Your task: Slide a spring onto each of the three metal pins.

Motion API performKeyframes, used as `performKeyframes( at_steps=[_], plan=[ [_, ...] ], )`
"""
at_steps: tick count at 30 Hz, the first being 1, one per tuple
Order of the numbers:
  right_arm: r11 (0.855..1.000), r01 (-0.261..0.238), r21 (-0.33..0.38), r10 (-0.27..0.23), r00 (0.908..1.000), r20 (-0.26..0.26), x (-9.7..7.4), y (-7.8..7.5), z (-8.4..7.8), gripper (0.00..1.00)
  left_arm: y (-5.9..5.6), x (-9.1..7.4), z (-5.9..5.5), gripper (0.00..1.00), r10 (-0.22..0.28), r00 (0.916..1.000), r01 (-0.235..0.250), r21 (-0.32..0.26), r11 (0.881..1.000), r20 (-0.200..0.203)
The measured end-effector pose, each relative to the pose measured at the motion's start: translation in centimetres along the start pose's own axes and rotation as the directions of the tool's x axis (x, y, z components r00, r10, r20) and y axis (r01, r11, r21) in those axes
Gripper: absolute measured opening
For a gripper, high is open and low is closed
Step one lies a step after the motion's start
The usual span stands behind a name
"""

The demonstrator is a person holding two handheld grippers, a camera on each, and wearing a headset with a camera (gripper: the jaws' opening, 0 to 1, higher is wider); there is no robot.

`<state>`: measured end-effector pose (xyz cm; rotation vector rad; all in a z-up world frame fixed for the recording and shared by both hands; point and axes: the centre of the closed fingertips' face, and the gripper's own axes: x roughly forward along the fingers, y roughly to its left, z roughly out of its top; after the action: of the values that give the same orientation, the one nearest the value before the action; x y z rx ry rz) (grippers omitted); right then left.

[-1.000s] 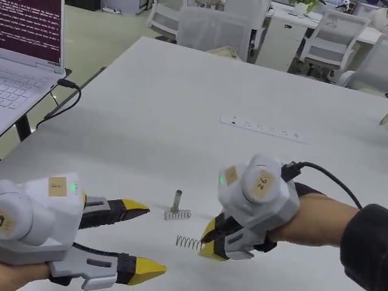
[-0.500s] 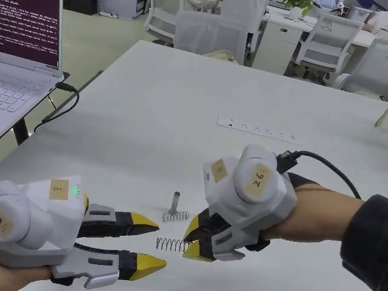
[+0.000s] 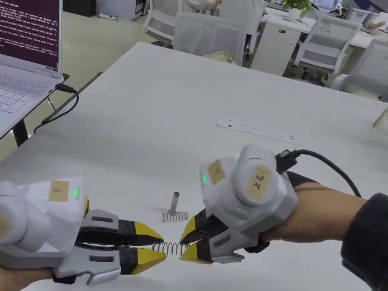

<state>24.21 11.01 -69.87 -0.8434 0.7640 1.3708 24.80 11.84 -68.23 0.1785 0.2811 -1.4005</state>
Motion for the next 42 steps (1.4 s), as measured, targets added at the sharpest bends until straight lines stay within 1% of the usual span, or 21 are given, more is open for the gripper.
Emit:
performKeyframes(
  at_steps=[3,5,6,15,17,20,21,23,28,31,33,35,36,37,39,42],
  plan=[
    [1.000,0.004,-0.001,-0.004,0.9999,0.009,-0.1,-0.1,0.0,0.08,-0.1,0.0,0.1,0.04,-0.006,1.0000,0.006,-0.009,1.000,0.005],
    [1.000,-0.008,0.011,0.008,0.9998,0.020,0.0,0.0,0.0,0.08,-0.2,0.0,0.1,0.03,-0.013,0.9999,0.013,-0.013,1.000,0.001],
    [1.000,-0.007,0.015,0.006,0.9997,0.023,0.1,0.0,-0.1,0.09,-0.4,0.0,0.0,0.03,-0.025,0.9997,0.025,-0.014,1.000,0.000],
    [0.999,-0.032,0.034,0.031,0.9988,0.038,0.7,0.3,-0.7,0.10,-0.8,-0.1,-0.1,0.03,-0.034,0.9994,0.034,-0.018,0.999,-0.005],
    [0.998,-0.041,0.046,0.039,0.9984,0.042,0.8,0.5,-0.9,0.11,-0.9,-0.2,0.1,0.03,-0.035,0.9994,0.035,-0.026,0.999,0.004],
    [0.998,-0.038,0.050,0.035,0.9978,0.057,0.8,0.5,-1.0,0.11,-1.0,-0.2,0.1,0.03,-0.040,0.9992,0.040,-0.028,0.999,0.005],
    [0.998,-0.043,0.054,0.040,0.9970,0.067,0.8,0.5,-0.9,0.11,-1.2,-0.2,0.3,0.03,-0.048,0.9987,0.048,-0.035,0.998,0.017],
    [0.997,-0.043,0.058,0.039,0.9964,0.075,0.8,0.6,-0.9,0.11,-1.2,-0.2,0.5,0.03,-0.049,0.9985,0.050,-0.038,0.998,0.025],
    [0.997,-0.044,0.055,0.039,0.9955,0.086,0.9,0.7,-0.8,0.09,-1.3,-0.3,0.5,0.03,-0.052,0.9984,0.053,-0.036,0.998,0.024],
    [0.998,-0.042,0.055,0.037,0.9952,0.090,0.6,0.7,-0.6,0.08,-1.3,-0.3,0.6,0.03,-0.051,0.9983,0.052,-0.040,0.998,0.029],
    [0.998,-0.039,0.053,0.034,0.9951,0.093,0.1,0.7,-0.4,0.08,-1.4,-0.3,0.4,0.03,-0.052,0.9984,0.052,-0.037,0.998,0.022],
    [0.998,-0.034,0.055,0.028,0.9933,0.112,-0.5,0.6,0.2,0.08,-1.4,-0.2,0.3,0.03,-0.052,0.9985,0.053,-0.035,0.998,0.017],
    [0.997,-0.039,0.066,0.030,0.9909,0.132,-0.9,0.6,0.7,0.08,-1.4,-0.3,0.2,0.02,-0.051,0.9986,0.051,-0.034,0.998,0.013],
    [0.997,-0.040,0.070,0.031,0.9901,0.137,-1.1,0.6,0.9,0.08,-1.3,-0.2,0.3,0.02,-0.051,0.9985,0.052,-0.036,0.998,0.018],
    [0.997,-0.034,0.062,0.025,0.9902,0.137,-1.3,0.6,1.2,0.08,-1.3,-0.2,0.5,0.02,-0.050,0.9985,0.051,-0.036,0.998,0.023],
    [0.998,-0.035,0.056,0.027,0.9897,0.140,-1.5,0.6,1.7,0.08,-1.3,-0.2,0.4,0.02,-0.052,0.9985,0.053,-0.028,0.998,0.016]
  ],
)
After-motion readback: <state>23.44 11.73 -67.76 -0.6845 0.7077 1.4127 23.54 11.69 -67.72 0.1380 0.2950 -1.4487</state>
